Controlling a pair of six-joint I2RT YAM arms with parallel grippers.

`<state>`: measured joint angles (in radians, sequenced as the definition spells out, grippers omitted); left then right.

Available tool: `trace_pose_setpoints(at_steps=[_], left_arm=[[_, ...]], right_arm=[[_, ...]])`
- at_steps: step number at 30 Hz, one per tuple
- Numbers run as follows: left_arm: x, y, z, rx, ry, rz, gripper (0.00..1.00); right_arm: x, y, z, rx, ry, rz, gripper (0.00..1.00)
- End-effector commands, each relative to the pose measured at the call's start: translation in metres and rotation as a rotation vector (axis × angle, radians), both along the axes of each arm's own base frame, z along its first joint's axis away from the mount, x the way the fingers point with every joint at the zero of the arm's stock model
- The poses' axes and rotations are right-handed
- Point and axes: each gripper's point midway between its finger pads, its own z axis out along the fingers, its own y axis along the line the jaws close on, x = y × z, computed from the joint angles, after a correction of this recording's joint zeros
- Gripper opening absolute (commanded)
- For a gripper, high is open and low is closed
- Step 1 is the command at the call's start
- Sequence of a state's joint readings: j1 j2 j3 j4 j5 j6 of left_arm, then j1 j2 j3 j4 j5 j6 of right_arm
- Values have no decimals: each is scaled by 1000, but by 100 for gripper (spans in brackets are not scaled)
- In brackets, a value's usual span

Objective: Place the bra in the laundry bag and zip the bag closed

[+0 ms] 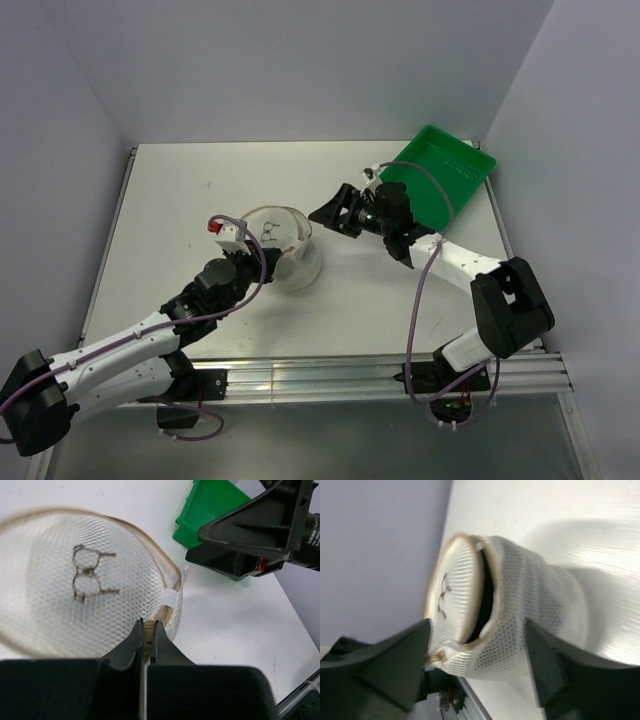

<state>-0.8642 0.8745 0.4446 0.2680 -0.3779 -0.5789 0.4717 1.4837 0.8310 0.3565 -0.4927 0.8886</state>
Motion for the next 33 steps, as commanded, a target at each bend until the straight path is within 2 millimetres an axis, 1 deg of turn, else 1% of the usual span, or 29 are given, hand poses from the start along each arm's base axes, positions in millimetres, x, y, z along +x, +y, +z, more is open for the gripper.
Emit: trace_pose_setpoints(at_steps=[1, 2, 3, 4, 5, 6, 8, 9, 10, 12, 13, 14, 15, 17, 18, 20, 21, 23, 25, 26, 27, 28, 29, 30, 31, 33], left_arm=[[2, -11, 15, -119, -12, -10, 0], [3, -12, 16, -125, -18, -6, 0], [4, -14, 15, -124, -17, -6, 0], [5, -16, 19, -136, -36, -12, 0], [5, -17, 20, -138, -41, -15, 0], [6, -19, 19, -138, -41, -20, 0], [5, -22, 20, -156, -51, -28, 0], [4, -25, 19, -159, -52, -40, 0], [4, -26, 19, -164, -56, -46, 0], [3, -29, 20, -172, -65, -58, 0], [2, -30, 20, -169, -70, -64, 0], [1, -31, 19, -168, -72, -69, 0], [-1, -32, 21, -174, -81, -78, 0], [-4, -32, 19, -175, -90, -94, 0], [-5, -32, 22, -184, -104, -96, 0], [-7, -30, 20, -181, -113, -103, 0], [-8, -30, 19, -181, -118, -107, 0], [-11, -33, 20, -183, -132, -133, 0], [-13, -35, 19, -177, -145, -155, 0], [-13, -36, 17, -174, -142, -161, 0], [-13, -37, 16, -173, -144, -164, 0], [-14, -37, 16, -173, -149, -168, 0], [-14, -37, 15, -169, -149, -169, 0], [-14, -36, 15, -165, -149, -165, 0], [-14, -34, 11, -154, -139, -157, 0], [-13, -27, 14, -154, -151, -132, 0]], right_arm=[[9, -23, 6, -114, -80, -108, 88], [5, -24, 4, -117, -81, -120, 89], [-4, -29, 5, -98, -83, -135, 89], [-8, -31, 6, -84, -84, -142, 89], [-13, -32, 4, -77, -77, -144, 89], [-25, -29, 5, -52, -72, -134, 89], [-39, -21, 6, -25, -56, -123, 88], [-50, -9, 13, -7, -70, -97, 87], [-56, -2, 17, 11, -69, -89, 82], [-61, 10, 25, 67, -56, -88, 76], [-65, 17, 25, 76, -50, -86, 71], [-65, 20, 26, 84, -37, -92, 68], [-60, 23, 24, 78, -27, -102, 66], [-55, 26, 22, 77, -8, -123, 65], [-51, 27, 15, 65, 7, -138, 63], [-49, 29, 10, 62, 23, -140, 61], [-48, 31, 4, 50, 44, -136, 60], [-49, 35, 1, 49, 63, -126, 59], [-48, 37, 1, 53, 59, -124, 47], [-46, 39, 0, 47, 63, -122, 39], [-46, 40, 0, 43, 63, -118, 34], [-45, 40, 1, 38, 54, -114, 27], [-44, 40, 2, 38, 49, -120, 11], [-41, 38, 3, 41, 43, -132, 5], [-41, 36, 0, 36, 34, -137, 1], [-35, 32, 4, 45, 1, -148, 0]])
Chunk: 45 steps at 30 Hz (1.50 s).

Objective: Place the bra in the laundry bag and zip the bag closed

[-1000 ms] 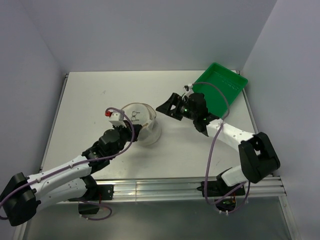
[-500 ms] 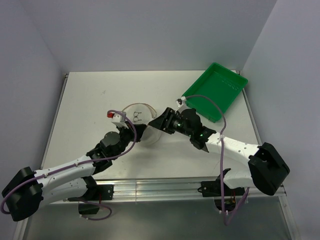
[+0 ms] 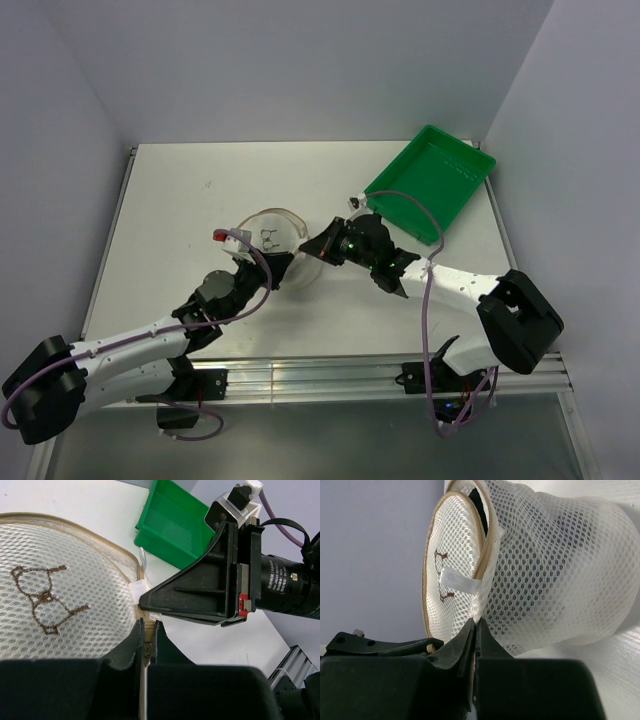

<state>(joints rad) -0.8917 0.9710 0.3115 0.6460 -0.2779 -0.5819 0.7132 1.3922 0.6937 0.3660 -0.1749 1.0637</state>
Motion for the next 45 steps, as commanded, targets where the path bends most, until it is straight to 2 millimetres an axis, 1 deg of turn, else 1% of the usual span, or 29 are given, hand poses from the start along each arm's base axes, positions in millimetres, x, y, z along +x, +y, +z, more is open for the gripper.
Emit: trace_pose_setpoints(at_steps=[1, 4, 5, 7, 9, 10, 11, 13, 16, 19, 21, 22, 23, 24, 25, 26, 27, 28, 29, 30, 31, 32, 33, 34, 35, 39, 42, 44, 45], left_arm=[[-3, 6, 12, -19, -50, 7, 0], [-5, 16, 10, -13, -44, 37, 0], [-5, 20, 1, 18, -21, 50, 0], [-5, 33, -3, 26, -17, 98, 0], [-3, 47, -15, 67, 0, 153, 0], [-3, 54, -12, 65, -7, 178, 0], [-3, 61, -20, 104, 10, 203, 0], [2, 77, -16, 122, 3, 285, 0], [5, 89, -13, 142, -3, 344, 0], [7, 82, 3, 120, -26, 321, 0], [4, 64, 17, 91, -41, 244, 0], [5, 58, 18, 79, -31, 229, 0], [3, 52, 22, 63, -32, 208, 0], [3, 49, 26, 45, -37, 201, 0], [2, 46, 33, 10, -47, 191, 0], [2, 44, 36, -7, -50, 186, 0], [2, 41, 42, -27, -54, 179, 0], [2, 38, 47, -59, -59, 171, 0], [1, 35, 50, -78, -63, 160, 0], [-1, 30, 54, -94, -68, 133, 0], [-1, 25, 51, -98, -61, 118, 0], [-2, 20, 58, -128, -79, 103, 0], [-3, 15, 58, -131, -80, 81, 0], [-3, 10, 54, -131, -72, 67, 0], [-4, 7, 60, -156, -87, 51, 0], [-10, -1, 60, -185, -92, 3, 0], [-13, -1, 59, -196, -93, -12, 0], [-15, -1, 56, -198, -88, -19, 0], [-16, 1, 57, -202, -89, -16, 0]], right_arm=[[20, -2, 25, 36, -117, -35, 0], [33, -9, 29, 47, -168, -54, 0], [38, -11, 30, 49, -178, -58, 0], [48, -23, 31, 64, -195, -63, 0], [55, -31, 37, 98, -213, -22, 0], [59, -32, 40, 102, -226, -2, 0], [61, -34, 41, 98, -226, 6, 0], [66, -42, 39, 65, -235, 16, 0], [76, -43, 32, -7, -226, 40, 0], [85, -40, 24, -79, -184, 72, 0], [84, -38, 24, -104, -197, 73, 29], [80, -40, 27, -119, -186, 77, 43], [75, -39, 27, -142, -192, 75, 64], [69, -40, 25, -175, -210, 82, 72], [58, -42, 31, -190, -220, 87, 82], [50, -43, 32, -203, -228, 92, 82], [36, -42, 19, -224, -206, 90, 82], [25, -43, 34, -198, -244, 75, 82], [17, -41, 35, -184, -243, 66, 82], [0, -35, 22, -162, -193, 65, 82], [-7, -30, 34, -107, -213, 65, 81], [-13, -25, 34, -71, -199, 65, 80], [-23, -18, 31, -21, -151, 66, 77], [-23, -12, 41, 28, -172, 64, 72], [-24, -8, 42, 44, -167, 62, 70], [-19, 8, 47, 61, -143, 41, 64], [-7, 14, 38, 55, -118, 19, 60], [-2, 18, 39, 60, -121, 17, 46], [1, 20, 40, 61, -119, 10, 36]])
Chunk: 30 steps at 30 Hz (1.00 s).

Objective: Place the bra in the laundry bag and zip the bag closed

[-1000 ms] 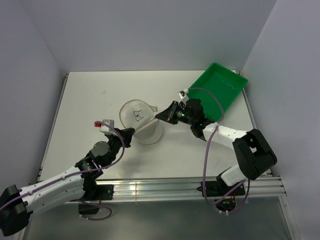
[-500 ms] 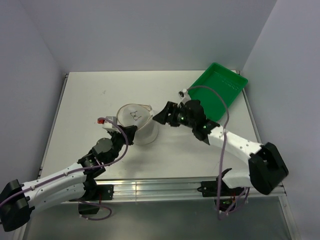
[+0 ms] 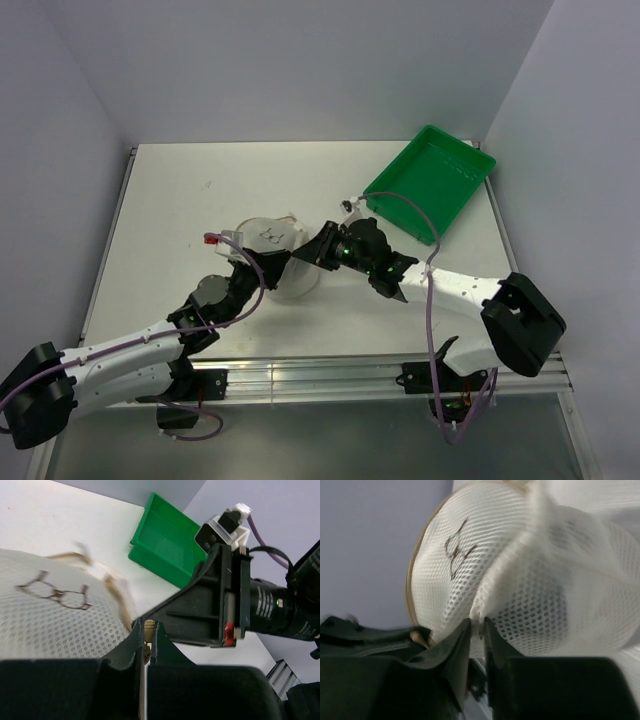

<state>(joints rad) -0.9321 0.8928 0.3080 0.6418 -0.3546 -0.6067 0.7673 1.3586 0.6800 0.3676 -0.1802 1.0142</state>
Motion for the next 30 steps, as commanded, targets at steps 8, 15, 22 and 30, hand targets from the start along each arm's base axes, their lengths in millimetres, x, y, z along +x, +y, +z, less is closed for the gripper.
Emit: trace_pose_setpoints(at_steps=[8, 15, 22, 30], left_arm=[[-7, 22, 1, -26, -21, 48, 0], [-3, 61, -8, 50, -19, 194, 0], [-3, 44, 11, 56, -57, 133, 0], [1, 12, 25, -46, -54, 53, 0]], right_arm=[[49, -17, 26, 64, -92, -115, 0], [93, -67, 17, -17, -138, -142, 0], [95, -54, 10, -118, -125, -38, 25], [24, -46, 25, -42, -129, -91, 75]])
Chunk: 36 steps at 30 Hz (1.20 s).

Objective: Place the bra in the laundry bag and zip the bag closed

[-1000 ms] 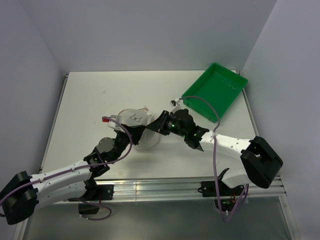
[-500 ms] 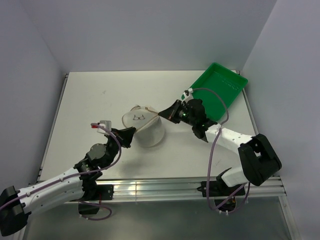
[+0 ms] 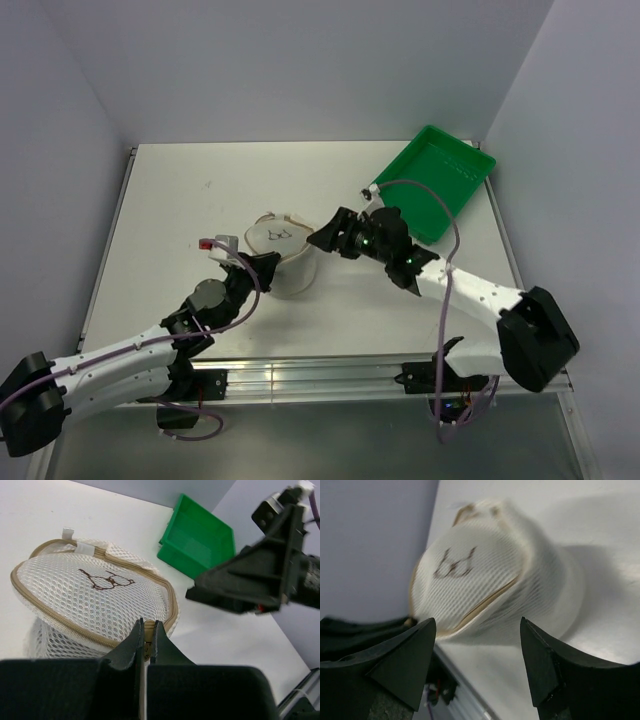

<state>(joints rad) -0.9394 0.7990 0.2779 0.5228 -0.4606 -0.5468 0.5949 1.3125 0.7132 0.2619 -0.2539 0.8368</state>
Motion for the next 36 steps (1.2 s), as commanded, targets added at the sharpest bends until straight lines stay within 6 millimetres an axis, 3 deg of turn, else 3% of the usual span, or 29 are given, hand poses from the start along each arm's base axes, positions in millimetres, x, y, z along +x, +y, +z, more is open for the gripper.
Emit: trace_pose_setpoints(at_steps=[1, 3, 8, 14, 16, 17, 19, 22, 24, 25, 27, 30, 31, 32, 33, 35, 36], left_arm=[[-2, -18, 43, -148, -65, -62, 0], [-3, -25, 45, -163, -64, -88, 0], [-5, -30, 39, -162, -51, -107, 0], [-5, -22, 31, -153, -35, -80, 0], [-6, -22, 27, -142, -28, -80, 0], [-6, -20, 26, -137, -28, -75, 0], [-5, -16, 19, -109, -16, -56, 0], [-6, -6, 11, -62, -6, -30, 0], [-6, 7, 12, -50, -14, 13, 0], [-7, 14, 1, -11, 8, 31, 0], [-7, 30, 4, -10, -2, 86, 0], [-9, 47, -2, 19, 7, 135, 0], [-9, 50, -2, 23, 8, 146, 0], [-9, 53, -3, 29, 10, 153, 0], [-9, 54, -2, 26, 7, 161, 0], [-8, 50, 2, 25, -1, 149, 0], [-9, 44, 8, 3, -15, 123, 0]], right_arm=[[-20, 9, 24, 92, -45, -28, 75], [-32, 21, 23, 126, -9, 2, 73], [-31, 39, 24, 178, 31, 41, 56], [-29, 55, 12, 182, 89, 81, 56], [-26, 55, 12, 176, 83, 74, 34], [-23, 54, 13, 173, 74, 63, 11], [-14, 48, 13, 155, 54, 33, 0], [-1, 38, 6, 132, 46, 22, 0], [15, 26, 1, 112, 38, 0, 0], [22, 22, 1, 98, 22, 2, 0], [44, 4, -6, 75, 17, -21, 0], [70, -3, -11, 15, 3, 25, 0], [81, 0, 2, -7, -56, 44, 0], [87, 2, -3, -30, -48, 50, 0], [91, 6, 4, -47, -58, 70, 0], [91, 10, 2, -55, -42, 85, 2], [84, 15, 2, -63, -33, 97, 10]])
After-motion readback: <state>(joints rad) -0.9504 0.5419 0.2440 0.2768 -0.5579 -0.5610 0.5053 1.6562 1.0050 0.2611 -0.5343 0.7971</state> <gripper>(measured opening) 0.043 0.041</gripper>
